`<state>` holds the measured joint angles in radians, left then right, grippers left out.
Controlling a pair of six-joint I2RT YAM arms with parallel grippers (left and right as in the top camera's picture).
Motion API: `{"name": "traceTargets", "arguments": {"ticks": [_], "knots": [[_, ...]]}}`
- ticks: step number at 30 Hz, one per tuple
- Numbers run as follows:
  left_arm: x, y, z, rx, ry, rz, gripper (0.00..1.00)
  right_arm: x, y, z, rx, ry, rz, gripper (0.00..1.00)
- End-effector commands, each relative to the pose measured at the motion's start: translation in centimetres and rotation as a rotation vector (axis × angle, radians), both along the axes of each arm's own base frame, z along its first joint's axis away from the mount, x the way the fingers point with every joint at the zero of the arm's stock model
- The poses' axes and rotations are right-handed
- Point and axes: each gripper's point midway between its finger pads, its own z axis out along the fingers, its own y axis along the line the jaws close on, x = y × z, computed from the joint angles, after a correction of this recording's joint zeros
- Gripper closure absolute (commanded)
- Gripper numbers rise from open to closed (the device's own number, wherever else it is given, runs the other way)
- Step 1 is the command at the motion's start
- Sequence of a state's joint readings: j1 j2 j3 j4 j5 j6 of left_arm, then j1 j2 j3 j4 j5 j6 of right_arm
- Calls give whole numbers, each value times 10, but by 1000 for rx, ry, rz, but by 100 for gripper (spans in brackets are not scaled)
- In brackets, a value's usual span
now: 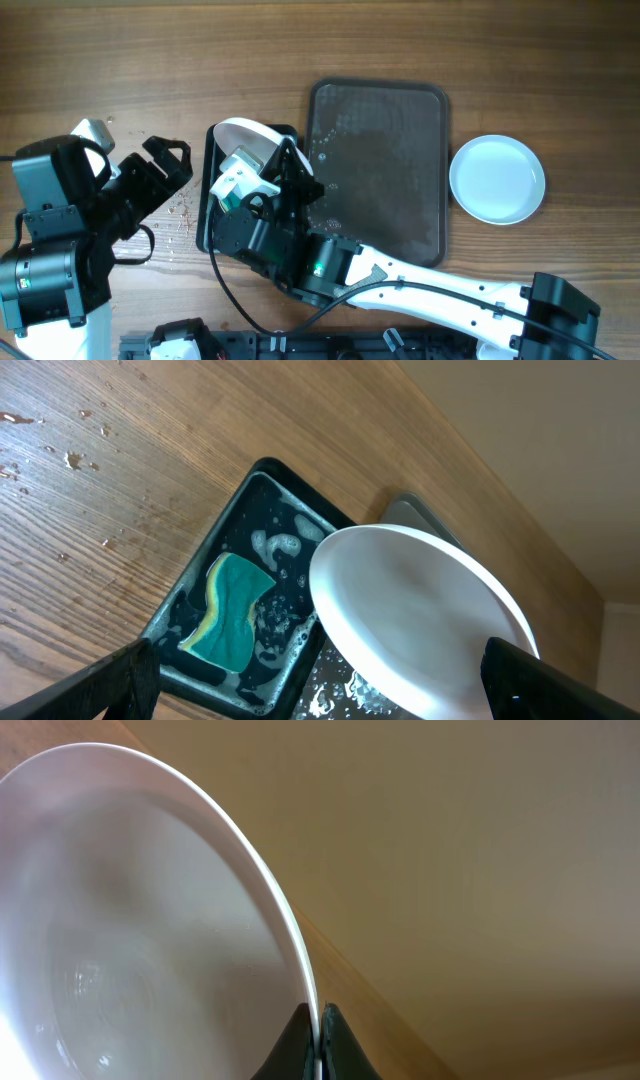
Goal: Clean dirty plates on tray and stack at the side
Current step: 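Lift the plate with the right gripper and rinse it over the black tray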
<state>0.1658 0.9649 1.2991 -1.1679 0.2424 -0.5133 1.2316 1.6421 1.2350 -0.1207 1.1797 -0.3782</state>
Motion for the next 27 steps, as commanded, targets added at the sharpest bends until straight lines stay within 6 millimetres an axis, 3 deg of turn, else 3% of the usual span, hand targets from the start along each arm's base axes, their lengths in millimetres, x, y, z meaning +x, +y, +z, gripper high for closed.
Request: {"name": "traceTargets", "arguments": {"ticks": [1,17,20,23,26,27], "knots": [[0,-1,5,-6,-14,-11,0,-1,0,8,1,-22,-19,96],[0,-1,5,-6,-14,-11,0,0,-1,9,11,-23,-22,96],[0,-1,5,-6,-14,-11,0,3,-1,13,113,-35,-42,96],[0,-1,5,-6,-14,-11,0,19,-14,14,250,-44,-113,96],[0,-1,5,-6,-14,-11,0,52,-30,-15,455,95,-137,96],[0,-1,5,-6,-14,-11,0,61,-33,-35,543,213,-124,96]]}}
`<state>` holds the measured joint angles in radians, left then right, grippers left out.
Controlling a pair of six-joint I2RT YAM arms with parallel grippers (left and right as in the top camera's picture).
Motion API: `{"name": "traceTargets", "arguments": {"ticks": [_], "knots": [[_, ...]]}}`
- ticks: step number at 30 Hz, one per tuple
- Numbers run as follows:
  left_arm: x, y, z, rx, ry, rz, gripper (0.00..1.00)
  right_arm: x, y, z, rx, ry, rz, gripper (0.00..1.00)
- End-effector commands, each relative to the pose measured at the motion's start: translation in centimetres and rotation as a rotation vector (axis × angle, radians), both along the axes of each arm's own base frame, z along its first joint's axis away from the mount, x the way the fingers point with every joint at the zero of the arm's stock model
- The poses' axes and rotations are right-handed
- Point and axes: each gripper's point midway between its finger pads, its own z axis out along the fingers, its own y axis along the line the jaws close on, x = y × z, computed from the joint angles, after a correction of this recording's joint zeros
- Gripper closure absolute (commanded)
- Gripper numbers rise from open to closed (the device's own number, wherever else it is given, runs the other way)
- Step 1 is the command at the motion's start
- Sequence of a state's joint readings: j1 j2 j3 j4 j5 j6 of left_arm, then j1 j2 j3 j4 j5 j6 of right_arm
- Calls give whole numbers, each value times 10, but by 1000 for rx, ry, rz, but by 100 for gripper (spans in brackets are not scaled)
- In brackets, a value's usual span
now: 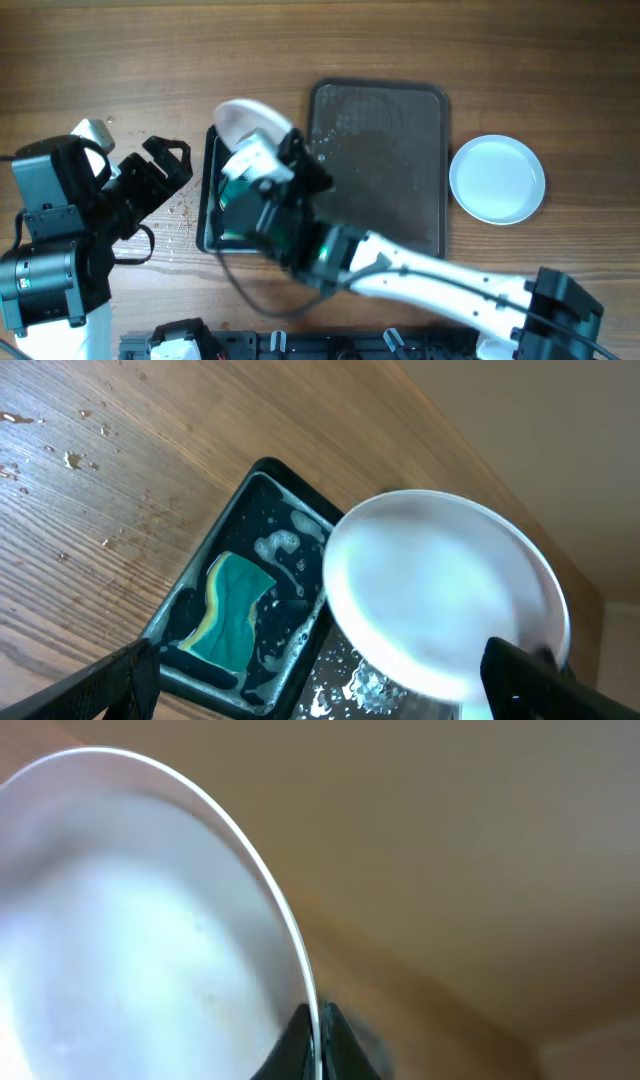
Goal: Clean dirty plates on tray and stack at the side
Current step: 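Lift the plate with the right gripper and rinse it over the black tray, then carry the plate right and stack it on the cleaned plate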
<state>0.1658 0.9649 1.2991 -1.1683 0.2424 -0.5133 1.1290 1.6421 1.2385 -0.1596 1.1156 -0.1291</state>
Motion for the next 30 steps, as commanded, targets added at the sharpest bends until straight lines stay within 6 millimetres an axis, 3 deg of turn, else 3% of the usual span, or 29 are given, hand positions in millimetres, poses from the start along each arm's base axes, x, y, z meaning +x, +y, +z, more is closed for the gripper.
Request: {"name": "traceTargets", "arguments": {"ticks": [1,3,4,5,8,10,11,13,14,16,19,24,27,29,30], "knots": [[0,-1,5,-6,-14,-11,0,35,-14,-44,426,282,-4,96],[0,-1,5,-6,-14,-11,0,34,-20,-65,628,550,48,96],[0,-1,5,-6,-14,-11,0,34,-21,-62,680,615,94,96],[0,-1,5,-6,-14,-11,0,33,-23,-54,749,687,167,96],[0,-1,5,-6,-14,-11,0,37,-66,-13,950,767,259,96],[0,-1,5,-6,-14,-11,0,42,-114,2,1029,748,186,96],[0,-1,5,-6,-14,-11,0,44,-148,2,1072,735,82,96],[0,-1,5,-6,-14,-11,0,44,-216,-8,1124,711,-125,96],[0,-1,5,-6,-14,-11,0,42,-237,-14,1141,711,-194,96],[0,-1,5,-6,-14,-11,0,32,-300,-38,1175,714,-436,96],[0,-1,5,-6,-14,-11,0,5,-378,-86,1166,722,-781,96],[0,-1,5,-6,-14,-11,0,-37,-416,-167,1214,863,-1027,96],[0,-1,5,-6,-14,-11,0,-53,-430,-204,1257,904,-1133,96],[0,-1,5,-6,-14,-11,0,-55,-433,-212,1291,913,-1155,95],[0,-1,5,-6,-14,-11,0,-48,-423,-208,1341,932,-1083,69]]}}
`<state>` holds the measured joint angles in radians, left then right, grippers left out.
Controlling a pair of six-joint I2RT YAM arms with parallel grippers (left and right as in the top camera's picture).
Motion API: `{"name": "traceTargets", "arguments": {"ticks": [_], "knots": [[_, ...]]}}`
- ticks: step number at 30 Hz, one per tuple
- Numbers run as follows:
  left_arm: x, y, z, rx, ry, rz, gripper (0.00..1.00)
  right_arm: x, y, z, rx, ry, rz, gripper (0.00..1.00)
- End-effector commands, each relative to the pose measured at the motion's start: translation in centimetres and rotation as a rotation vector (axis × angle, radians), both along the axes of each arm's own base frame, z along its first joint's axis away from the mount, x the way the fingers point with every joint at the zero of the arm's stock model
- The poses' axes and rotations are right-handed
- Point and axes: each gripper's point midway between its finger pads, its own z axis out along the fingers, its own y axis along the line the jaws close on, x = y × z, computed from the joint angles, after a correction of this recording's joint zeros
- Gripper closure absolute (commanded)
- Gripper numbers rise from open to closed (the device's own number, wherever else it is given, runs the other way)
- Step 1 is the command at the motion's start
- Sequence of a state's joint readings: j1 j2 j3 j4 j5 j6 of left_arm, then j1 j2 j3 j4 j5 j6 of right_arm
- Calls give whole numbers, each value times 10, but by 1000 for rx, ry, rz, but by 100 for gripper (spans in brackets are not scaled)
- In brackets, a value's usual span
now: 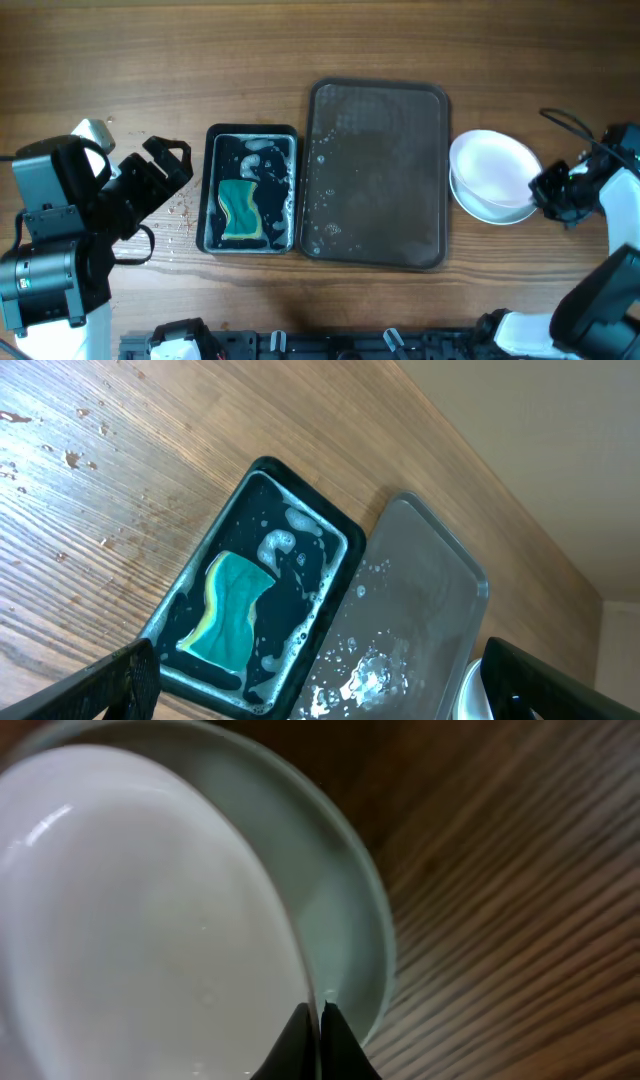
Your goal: Clean dirty plates on tray and stack at the side
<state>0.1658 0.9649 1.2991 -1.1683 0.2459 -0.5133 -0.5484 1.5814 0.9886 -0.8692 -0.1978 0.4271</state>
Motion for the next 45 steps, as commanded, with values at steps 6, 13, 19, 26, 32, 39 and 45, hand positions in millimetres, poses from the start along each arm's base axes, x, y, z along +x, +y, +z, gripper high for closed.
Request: {"name": "traceTargets", "arguments": {"ticks": [6,13,19,26,32,39,45], "knots": [[0,-1,5,-4,-14,-9,0,29,56,89,74,-323,291,35],[0,-1,5,-3,-14,-9,0,-42,213,232,117,-928,1012,49],[0,-1,5,-3,-14,-9,0,-87,229,251,61,-978,1008,0],[0,-1,5,-3,-14,-9,0,-88,220,248,35,-943,938,0],[0,-1,5,-3,-14,-9,0,-72,202,268,-392,-1171,1045,0],[0,-1,5,-3,-14,-9,0,-69,178,208,-611,-1268,937,0],[0,-1,5,-3,-14,-9,0,-55,175,167,-673,-1343,896,0]]}}
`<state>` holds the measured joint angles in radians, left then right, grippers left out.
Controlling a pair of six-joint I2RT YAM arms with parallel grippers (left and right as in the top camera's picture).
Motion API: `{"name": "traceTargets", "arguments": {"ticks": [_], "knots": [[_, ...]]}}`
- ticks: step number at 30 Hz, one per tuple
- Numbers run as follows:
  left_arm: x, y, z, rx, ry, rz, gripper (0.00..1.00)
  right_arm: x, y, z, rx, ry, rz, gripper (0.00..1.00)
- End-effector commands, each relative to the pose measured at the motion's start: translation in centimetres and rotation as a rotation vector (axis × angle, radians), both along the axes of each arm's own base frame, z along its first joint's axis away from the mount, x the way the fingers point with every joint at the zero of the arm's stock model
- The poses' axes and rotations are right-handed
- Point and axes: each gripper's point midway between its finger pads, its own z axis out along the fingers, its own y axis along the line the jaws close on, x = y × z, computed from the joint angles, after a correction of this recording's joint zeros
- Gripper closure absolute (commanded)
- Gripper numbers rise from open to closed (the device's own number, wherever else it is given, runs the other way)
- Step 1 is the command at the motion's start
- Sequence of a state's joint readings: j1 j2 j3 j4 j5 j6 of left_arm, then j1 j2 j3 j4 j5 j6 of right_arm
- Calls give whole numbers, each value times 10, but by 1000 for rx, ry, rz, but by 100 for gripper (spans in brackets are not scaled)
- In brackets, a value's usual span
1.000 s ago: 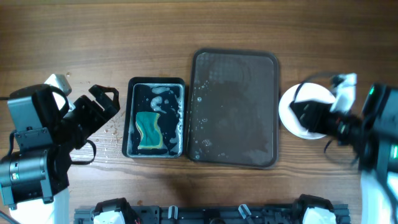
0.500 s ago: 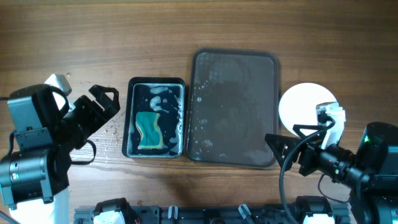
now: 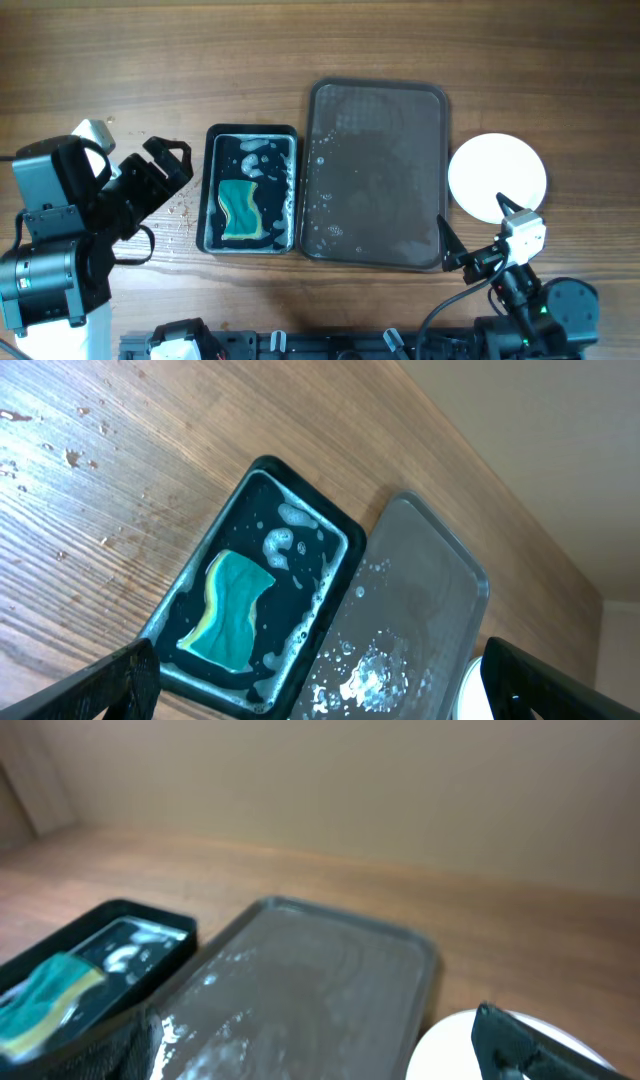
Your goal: Clean dirty plates on tray and stack at the side
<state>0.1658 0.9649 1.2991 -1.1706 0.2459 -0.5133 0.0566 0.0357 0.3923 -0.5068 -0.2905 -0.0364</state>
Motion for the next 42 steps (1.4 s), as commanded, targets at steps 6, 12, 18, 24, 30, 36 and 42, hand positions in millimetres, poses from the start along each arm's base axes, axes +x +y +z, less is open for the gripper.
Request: {"name": "traceTargets", "arguments": {"ticks": [6,12,18,24,30,36,42], "knots": [[1,-1,5,-3,-16,-9,0,35,-4,-37,-10,-145,-35,0],[1,-1,5,-3,-16,-9,0,41,-6,-49,-8,-178,-51,0],[1,-1,5,-3,-16,-9,0,42,-6,-49,-8,-176,-51,0],[1,-1,5,-3,-16,-9,0,42,-6,-49,-8,-176,-51,0],[-6,-15,8,6,-39,-66,0,42,-6,-49,-9,-177,-51,0],[-12,-46,48,120,-413,-249,0,42,-6,-49,-9,-177,-51,0],[-21,-70,18,197,-757,-393,0,42,-6,-49,-9,-177,-51,0]]}}
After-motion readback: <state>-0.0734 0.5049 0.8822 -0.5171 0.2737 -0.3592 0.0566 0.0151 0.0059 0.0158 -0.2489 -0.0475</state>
